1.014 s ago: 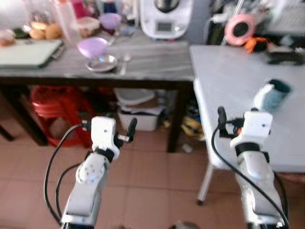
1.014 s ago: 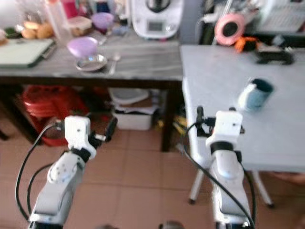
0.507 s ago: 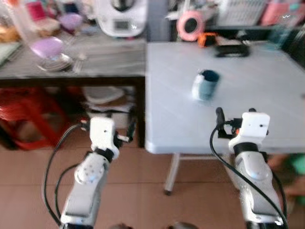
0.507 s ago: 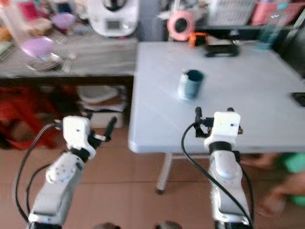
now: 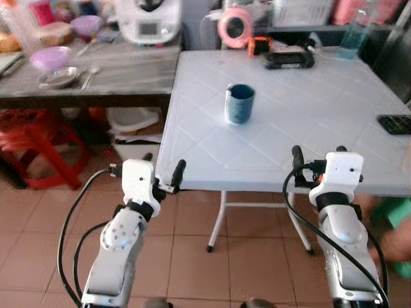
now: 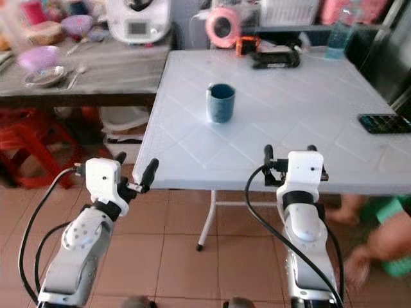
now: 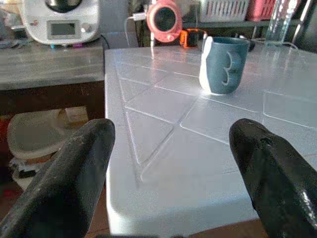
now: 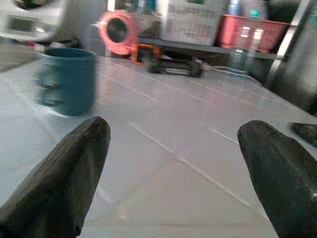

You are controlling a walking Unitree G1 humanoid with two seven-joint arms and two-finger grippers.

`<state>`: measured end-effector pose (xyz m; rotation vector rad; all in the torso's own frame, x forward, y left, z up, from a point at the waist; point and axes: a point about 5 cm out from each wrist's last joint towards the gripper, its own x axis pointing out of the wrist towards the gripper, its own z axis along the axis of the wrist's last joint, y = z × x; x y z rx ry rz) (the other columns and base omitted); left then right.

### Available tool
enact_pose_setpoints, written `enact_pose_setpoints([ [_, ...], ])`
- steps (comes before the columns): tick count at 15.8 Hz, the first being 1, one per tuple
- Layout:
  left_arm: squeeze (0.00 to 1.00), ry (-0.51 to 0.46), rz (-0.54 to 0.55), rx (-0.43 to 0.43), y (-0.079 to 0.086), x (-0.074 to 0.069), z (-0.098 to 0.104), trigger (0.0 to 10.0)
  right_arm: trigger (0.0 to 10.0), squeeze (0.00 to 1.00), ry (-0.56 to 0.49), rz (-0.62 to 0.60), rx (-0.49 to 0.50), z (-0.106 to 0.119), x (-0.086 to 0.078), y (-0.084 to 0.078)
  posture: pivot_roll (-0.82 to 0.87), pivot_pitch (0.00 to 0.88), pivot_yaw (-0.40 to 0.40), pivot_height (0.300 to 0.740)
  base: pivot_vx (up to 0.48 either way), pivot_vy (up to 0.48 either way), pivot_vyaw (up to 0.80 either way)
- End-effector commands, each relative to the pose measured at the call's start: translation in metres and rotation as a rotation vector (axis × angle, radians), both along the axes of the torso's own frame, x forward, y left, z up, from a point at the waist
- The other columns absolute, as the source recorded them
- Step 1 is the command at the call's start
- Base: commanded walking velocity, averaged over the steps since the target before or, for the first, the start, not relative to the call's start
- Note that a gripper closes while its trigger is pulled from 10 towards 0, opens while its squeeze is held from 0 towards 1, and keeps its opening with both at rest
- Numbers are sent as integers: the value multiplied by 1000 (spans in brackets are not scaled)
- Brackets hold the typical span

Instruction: Setting the table

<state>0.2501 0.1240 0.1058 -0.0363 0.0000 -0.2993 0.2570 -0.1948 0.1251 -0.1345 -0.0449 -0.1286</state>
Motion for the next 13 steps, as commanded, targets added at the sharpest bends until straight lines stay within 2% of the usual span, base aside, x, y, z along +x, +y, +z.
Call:
enact_pose_setpoints([
  [1,0,-18,1,3,6,-1,3,10000,10000,0,-16,25,12,4,3,8,-27,0,30,740,375,0,0],
  [13,0,-22,-10,-4,4,0,3,10000,10000,0,-15,35,0,5,6,8,-32,0,25,740,439,0,0],
])
